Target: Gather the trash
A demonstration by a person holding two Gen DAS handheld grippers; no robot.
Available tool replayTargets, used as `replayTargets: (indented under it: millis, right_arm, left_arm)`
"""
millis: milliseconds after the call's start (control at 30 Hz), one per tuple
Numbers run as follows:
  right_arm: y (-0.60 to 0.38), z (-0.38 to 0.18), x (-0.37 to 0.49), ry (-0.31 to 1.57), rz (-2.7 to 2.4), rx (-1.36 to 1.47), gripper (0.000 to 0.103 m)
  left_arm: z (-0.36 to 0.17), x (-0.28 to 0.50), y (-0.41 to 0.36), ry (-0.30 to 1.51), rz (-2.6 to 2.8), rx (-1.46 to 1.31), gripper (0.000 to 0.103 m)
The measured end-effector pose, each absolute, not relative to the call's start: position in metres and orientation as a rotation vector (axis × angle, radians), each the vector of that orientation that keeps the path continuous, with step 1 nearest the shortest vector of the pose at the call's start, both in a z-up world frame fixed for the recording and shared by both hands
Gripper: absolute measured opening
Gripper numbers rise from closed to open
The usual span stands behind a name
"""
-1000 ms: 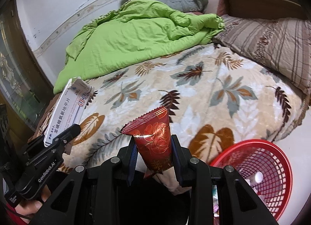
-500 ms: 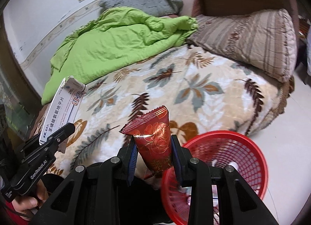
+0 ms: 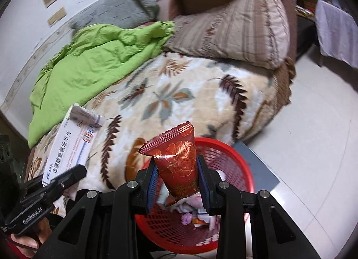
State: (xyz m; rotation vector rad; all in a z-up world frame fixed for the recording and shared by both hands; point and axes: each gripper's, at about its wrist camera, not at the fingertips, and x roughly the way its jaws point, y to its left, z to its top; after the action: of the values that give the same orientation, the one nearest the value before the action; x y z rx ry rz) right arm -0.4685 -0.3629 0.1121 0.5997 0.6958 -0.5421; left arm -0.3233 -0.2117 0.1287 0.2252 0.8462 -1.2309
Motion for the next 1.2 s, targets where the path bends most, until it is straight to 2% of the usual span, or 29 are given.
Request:
replayTargets:
  millis: [100,167,200,233,367,400,467,533,600,700,733,1000,1200]
  right_arm:
    - [-0.370,0.104,-0.474,0.709,-0.561,0.619,0.037]
    - [-0.375,0.095,-0.476,0.733,-0.586,0.640,0.045]
    - [-0.377,0.094,-0.477,0.735,-0.597,0.645,0.053]
    - [-0.378,0.093,-0.479,0.736,-0.610,0.647,0.055]
    - [-0.377,0.097,-0.481,0.727,-0.645,0.623,0.056]
    - [-0.375,0.100,-0.480,0.726,-0.670,0.607,0.057]
    - [-0.368,0.108,-0.476,0.720,-0.758,0.540,0.065]
    - [-0.355,0.121,-0.471,0.674,-0.831,0.474,0.083]
    - [-0.341,0.134,-0.464,0.617,-0.878,0.416,0.092]
    - [-0.315,0.152,-0.455,0.526,-0.922,0.383,0.103]
    - [-0.309,0.155,-0.454,0.503,-0.925,0.384,0.103]
    - [-0.275,0.164,-0.418,0.563,-0.802,0.511,0.103]
    - [-0.239,0.164,-0.406,0.583,-0.852,0.518,0.103]
  left_arm:
    - [0.117,-0.331,-0.230,0.905,-1.299,0.251,0.014]
    - [0.110,-0.333,-0.240,0.942,-1.317,0.275,0.023]
    - [0.109,-0.334,-0.243,0.948,-1.315,0.279,0.033]
    - [0.108,-0.333,-0.244,0.948,-1.311,0.276,0.039]
    - [0.119,-0.330,-0.233,0.899,-1.298,0.249,0.041]
    - [0.123,-0.328,-0.228,0.880,-1.285,0.239,0.046]
    - [0.131,-0.322,-0.219,0.846,-1.257,0.229,0.058]
    - [0.140,-0.317,-0.204,0.785,-1.206,0.227,0.067]
    - [0.149,-0.310,-0.187,0.736,-1.164,0.226,0.070]
    - [0.162,-0.299,-0.165,0.682,-1.102,0.217,0.084]
    - [0.167,-0.295,-0.153,0.653,-1.064,0.212,0.088]
    - [0.195,-0.272,-0.097,0.528,-0.883,0.210,0.096]
    - [0.199,-0.268,-0.076,0.478,-0.755,0.241,0.098]
